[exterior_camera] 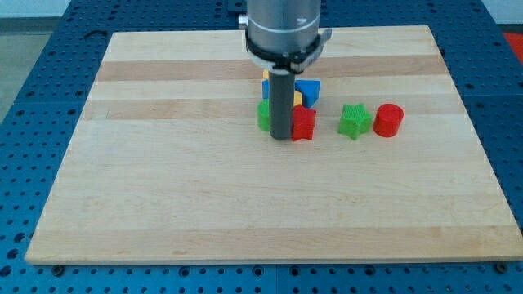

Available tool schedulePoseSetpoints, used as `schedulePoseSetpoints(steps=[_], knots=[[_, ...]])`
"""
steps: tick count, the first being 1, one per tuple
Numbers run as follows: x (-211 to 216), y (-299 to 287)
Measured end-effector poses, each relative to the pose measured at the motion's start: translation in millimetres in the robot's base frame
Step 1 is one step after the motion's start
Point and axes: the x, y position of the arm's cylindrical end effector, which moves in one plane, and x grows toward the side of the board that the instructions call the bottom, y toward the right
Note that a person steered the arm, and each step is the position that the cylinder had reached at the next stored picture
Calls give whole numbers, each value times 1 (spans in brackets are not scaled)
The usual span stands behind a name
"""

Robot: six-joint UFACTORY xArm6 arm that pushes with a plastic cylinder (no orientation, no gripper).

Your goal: Push the green star towads group of blocks

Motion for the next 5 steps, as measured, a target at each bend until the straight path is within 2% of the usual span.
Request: schedulePoseSetpoints(steps=[1, 2, 3, 4, 5], knots=[[-12, -3], [1, -7], [48, -5], [67, 59], [66, 163]])
